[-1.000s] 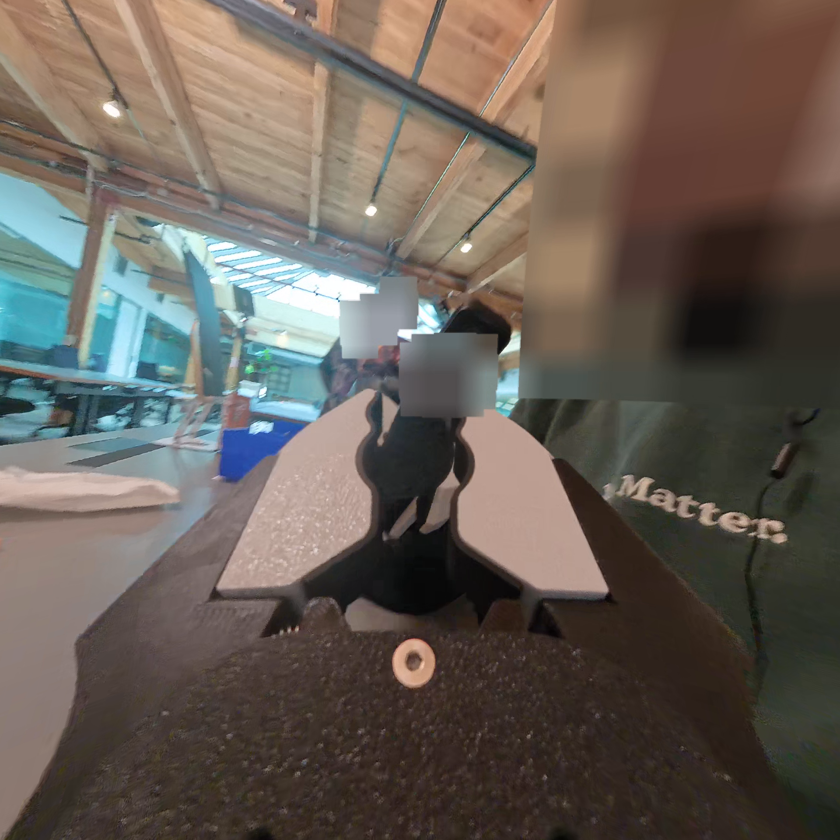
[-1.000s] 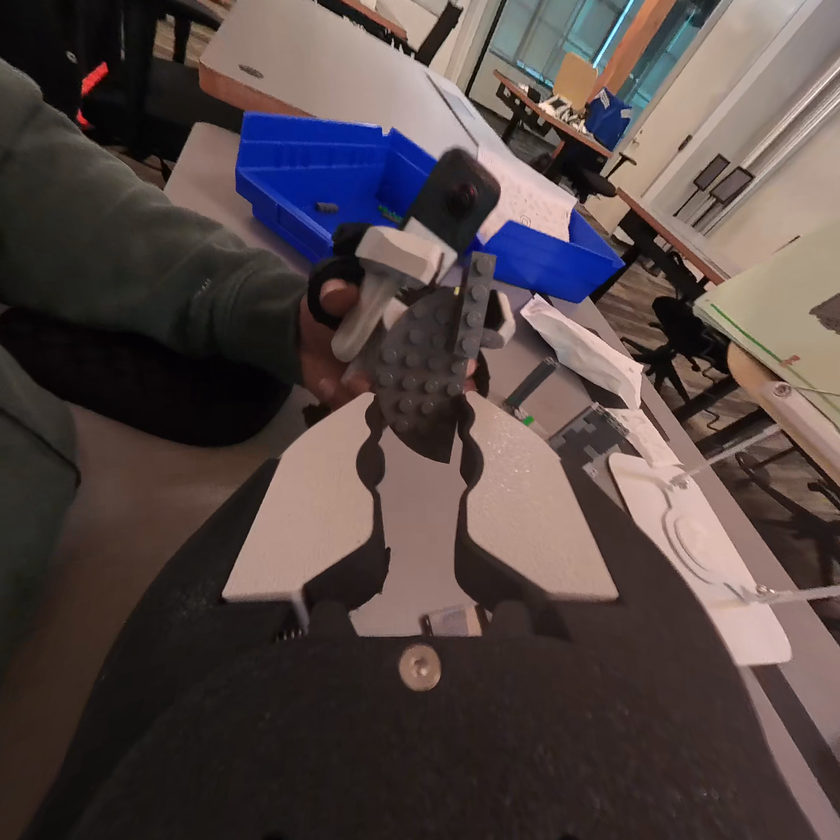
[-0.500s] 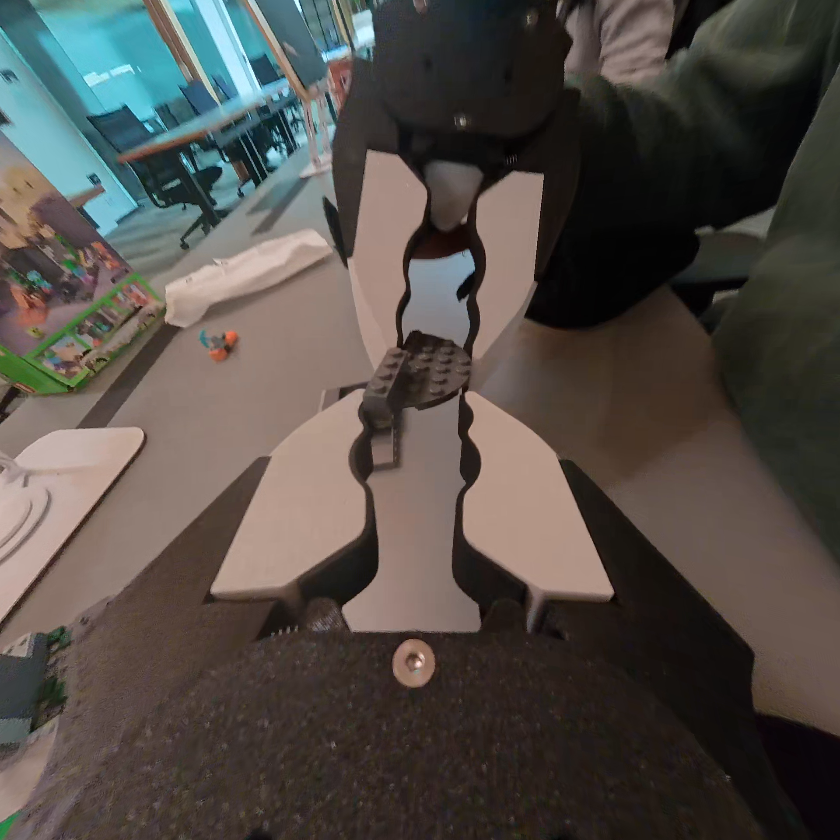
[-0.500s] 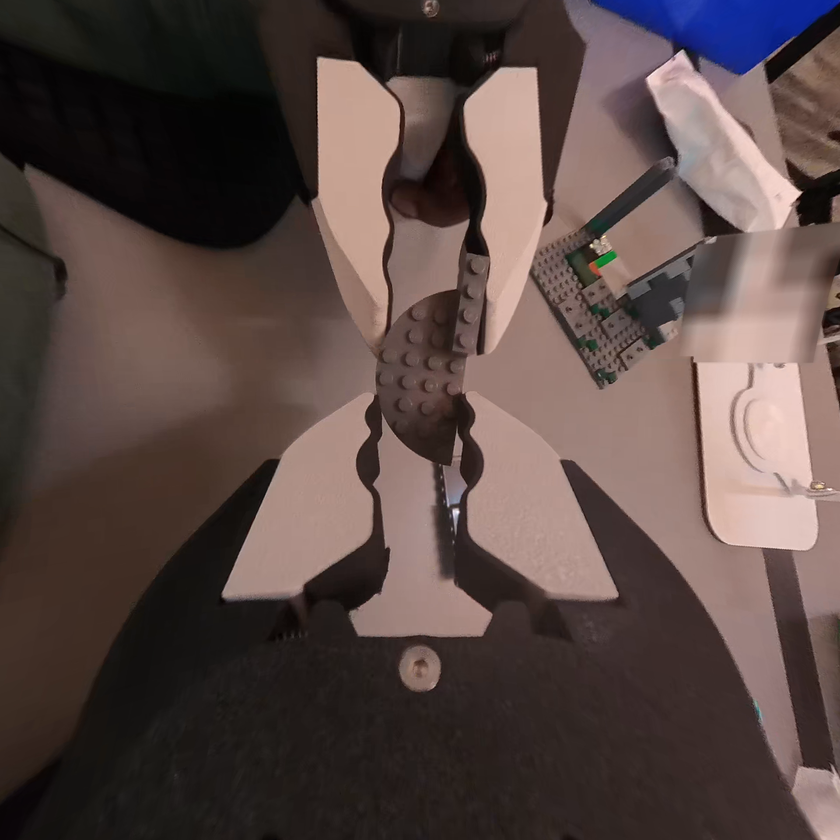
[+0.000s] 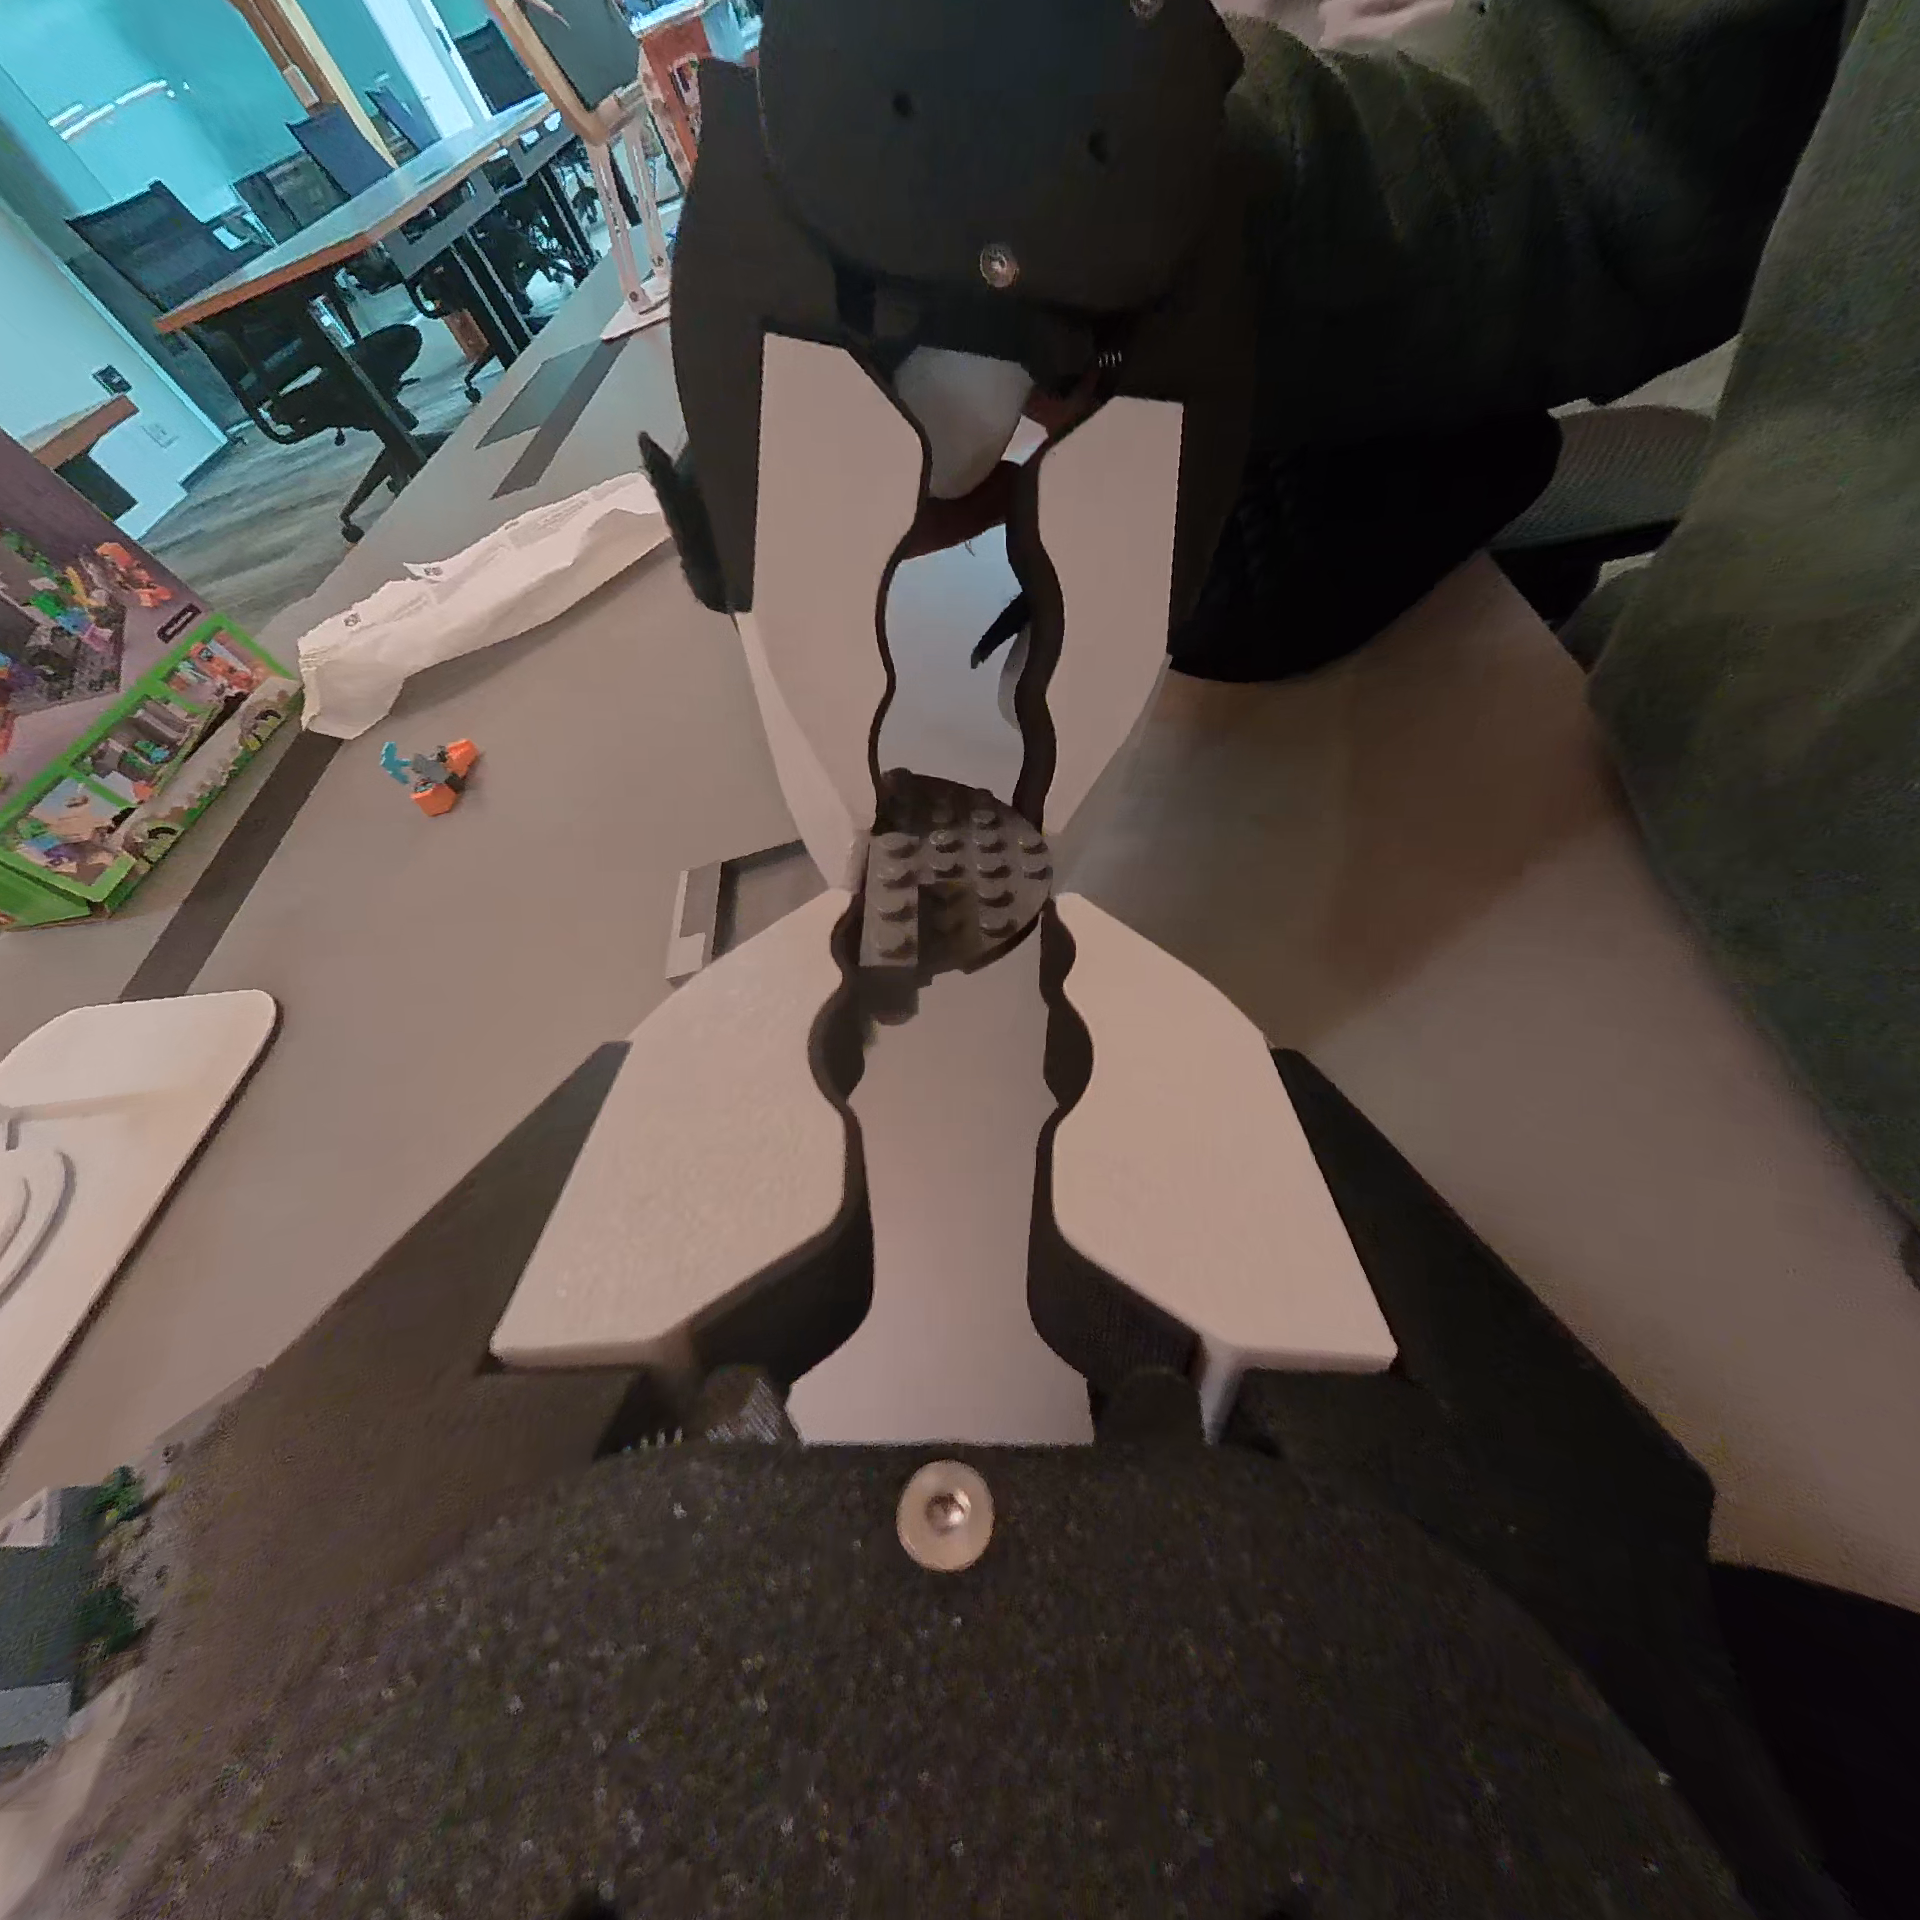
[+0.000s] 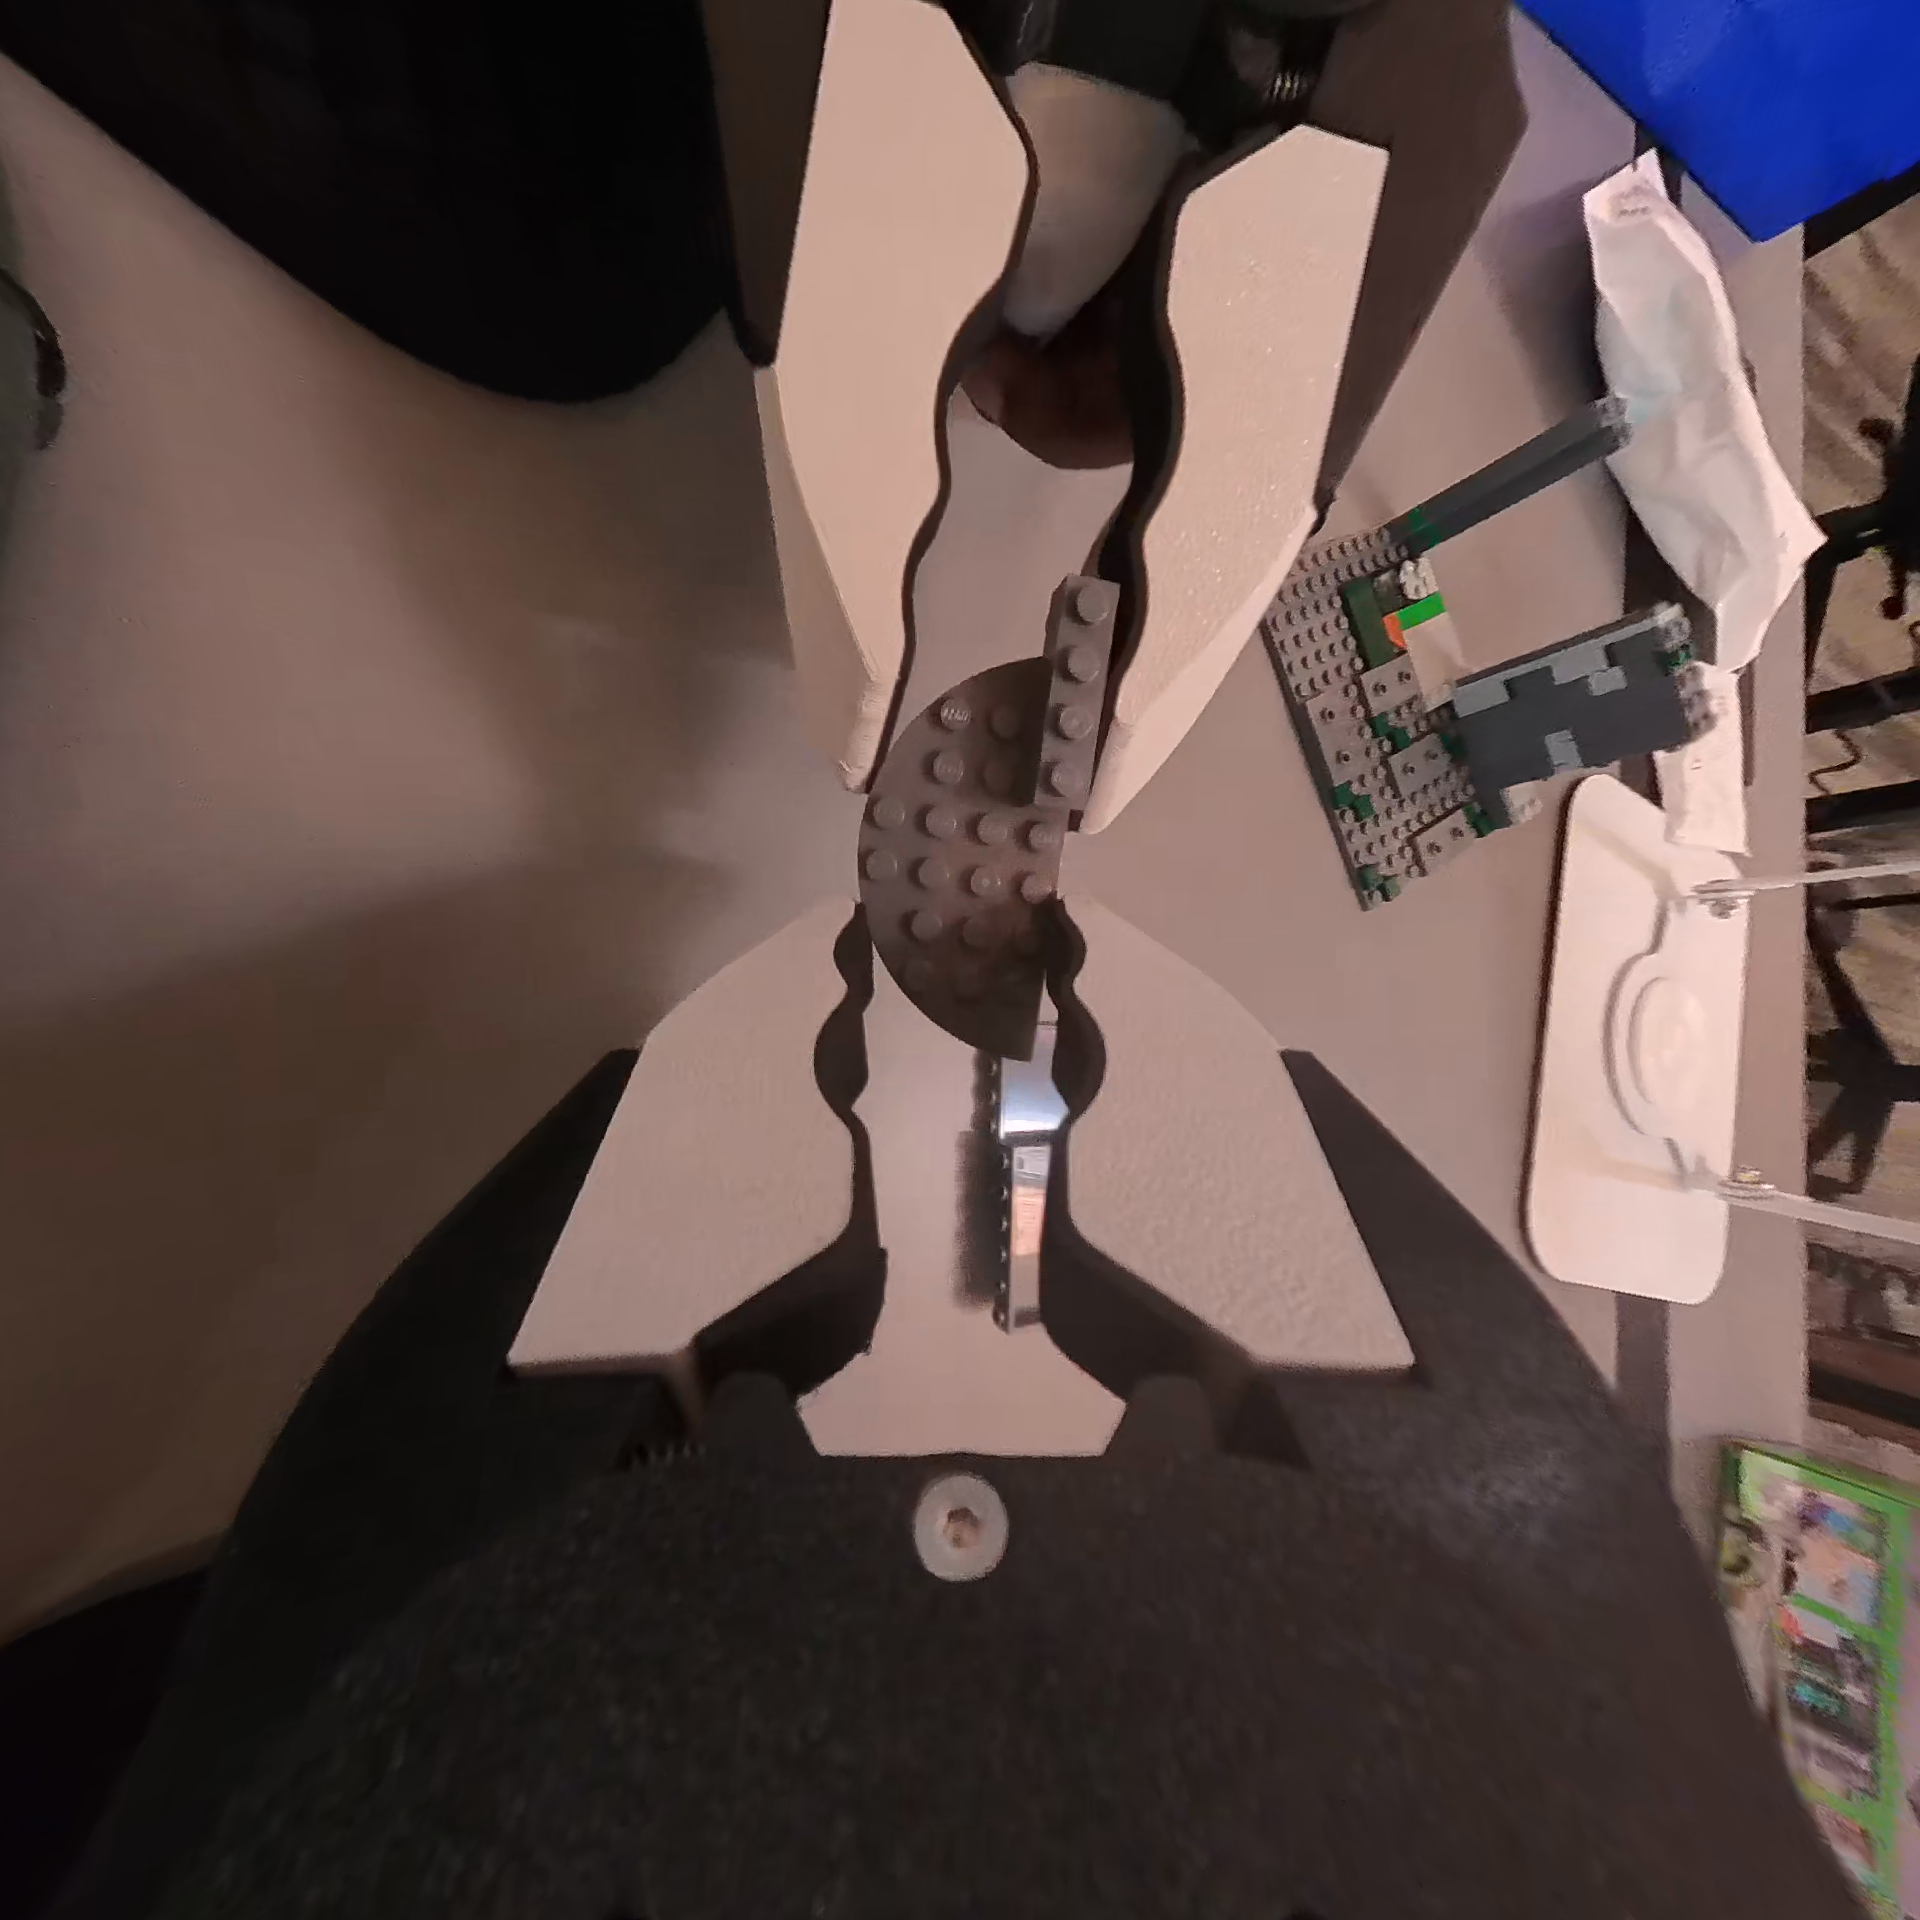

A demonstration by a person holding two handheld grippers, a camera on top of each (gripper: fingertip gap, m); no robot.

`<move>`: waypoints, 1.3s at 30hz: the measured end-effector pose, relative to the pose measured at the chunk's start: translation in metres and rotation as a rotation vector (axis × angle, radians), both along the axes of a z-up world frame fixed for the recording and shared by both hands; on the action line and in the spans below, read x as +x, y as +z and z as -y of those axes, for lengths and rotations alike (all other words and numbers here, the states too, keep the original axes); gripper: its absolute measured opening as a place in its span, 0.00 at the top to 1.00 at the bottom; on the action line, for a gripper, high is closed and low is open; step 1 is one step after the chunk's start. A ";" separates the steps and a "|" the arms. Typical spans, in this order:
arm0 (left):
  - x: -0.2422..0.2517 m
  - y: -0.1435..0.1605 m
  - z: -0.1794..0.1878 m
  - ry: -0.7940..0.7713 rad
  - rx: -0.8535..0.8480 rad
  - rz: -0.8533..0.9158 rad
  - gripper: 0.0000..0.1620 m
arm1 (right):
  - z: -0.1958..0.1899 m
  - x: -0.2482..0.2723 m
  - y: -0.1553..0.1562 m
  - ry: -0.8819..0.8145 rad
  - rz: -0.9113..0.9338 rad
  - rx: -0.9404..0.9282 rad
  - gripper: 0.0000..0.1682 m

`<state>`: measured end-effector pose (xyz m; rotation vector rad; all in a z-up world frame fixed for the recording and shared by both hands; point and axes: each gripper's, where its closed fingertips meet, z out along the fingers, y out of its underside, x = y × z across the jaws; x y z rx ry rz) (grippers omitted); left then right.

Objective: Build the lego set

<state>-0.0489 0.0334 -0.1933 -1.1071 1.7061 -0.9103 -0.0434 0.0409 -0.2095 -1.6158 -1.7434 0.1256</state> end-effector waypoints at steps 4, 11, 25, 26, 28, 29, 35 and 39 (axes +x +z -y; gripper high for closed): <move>-0.001 0.001 0.000 0.010 0.083 -0.003 0.82 | -0.001 0.000 0.003 0.022 0.017 0.079 0.81; -0.002 0.005 -0.003 0.028 0.124 0.013 0.82 | -0.004 0.000 0.009 0.043 -0.010 0.142 0.81; 0.000 0.008 -0.004 0.049 0.208 0.024 0.82 | 0.005 0.024 0.033 0.073 -0.249 0.038 0.75; 0.001 0.008 -0.003 0.046 0.207 0.025 0.82 | 0.006 0.020 0.029 0.084 -0.243 0.045 0.74; 0.002 0.008 -0.002 0.043 0.210 0.023 0.82 | 0.007 0.012 0.023 0.100 -0.234 0.054 0.73; 0.002 0.008 -0.002 0.042 0.211 0.022 0.82 | 0.008 0.010 0.020 0.106 -0.231 0.053 0.73; 0.001 0.005 -0.003 0.048 0.206 0.004 0.82 | -0.001 0.021 0.009 0.060 -0.190 0.002 0.73; -0.003 0.000 -0.013 0.083 0.204 -0.027 0.82 | -0.023 0.064 -0.015 -0.074 -0.076 -0.099 0.77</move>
